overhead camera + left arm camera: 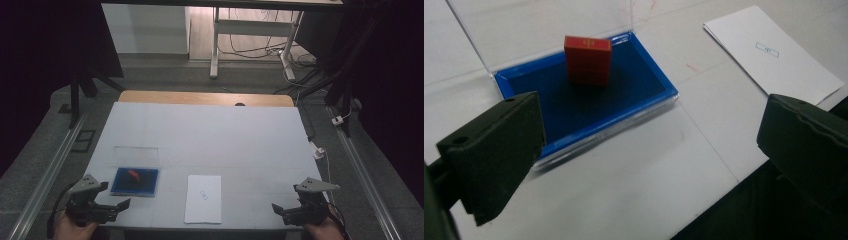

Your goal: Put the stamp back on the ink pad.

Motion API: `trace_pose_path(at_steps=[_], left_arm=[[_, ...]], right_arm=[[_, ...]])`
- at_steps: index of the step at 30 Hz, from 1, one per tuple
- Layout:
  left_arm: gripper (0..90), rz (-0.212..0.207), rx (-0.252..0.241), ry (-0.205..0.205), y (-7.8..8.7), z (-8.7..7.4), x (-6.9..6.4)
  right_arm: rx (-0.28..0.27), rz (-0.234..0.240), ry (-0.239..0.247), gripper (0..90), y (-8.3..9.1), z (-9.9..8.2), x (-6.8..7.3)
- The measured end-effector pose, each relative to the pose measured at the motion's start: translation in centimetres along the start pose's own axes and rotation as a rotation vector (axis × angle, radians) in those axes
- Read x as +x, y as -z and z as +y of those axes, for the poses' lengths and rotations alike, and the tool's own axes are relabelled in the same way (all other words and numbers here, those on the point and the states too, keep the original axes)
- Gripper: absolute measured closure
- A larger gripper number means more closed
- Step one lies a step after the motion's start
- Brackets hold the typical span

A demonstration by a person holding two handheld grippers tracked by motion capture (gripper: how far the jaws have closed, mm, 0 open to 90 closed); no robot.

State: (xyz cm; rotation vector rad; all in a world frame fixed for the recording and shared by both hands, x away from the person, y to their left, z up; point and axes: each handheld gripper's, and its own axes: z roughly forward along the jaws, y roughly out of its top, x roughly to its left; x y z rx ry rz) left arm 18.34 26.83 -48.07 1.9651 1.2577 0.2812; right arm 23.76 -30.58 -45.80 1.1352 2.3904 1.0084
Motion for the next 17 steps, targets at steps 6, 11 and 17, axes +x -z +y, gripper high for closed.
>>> trace_pose_path(at_steps=[6, 11, 17], left_arm=[[0.0, 0.012, 0.015, -0.005, 0.22, -0.28, -0.33], [0.0, 0.02, 0.045, -0.006, 0.23, -0.46, -0.55], [0.0, 0.015, 0.049, 0.0, 0.14, -0.36, -0.47]], right_arm=[[0.0, -0.002, 0.001, 0.0, 0.01, 0.01, 0.01], [0.004, -0.003, 0.002, 0.0, 0.0, 0.03, 0.02], [0.009, -0.007, 0.008, 0.0, -0.05, 0.01, 0.03]])
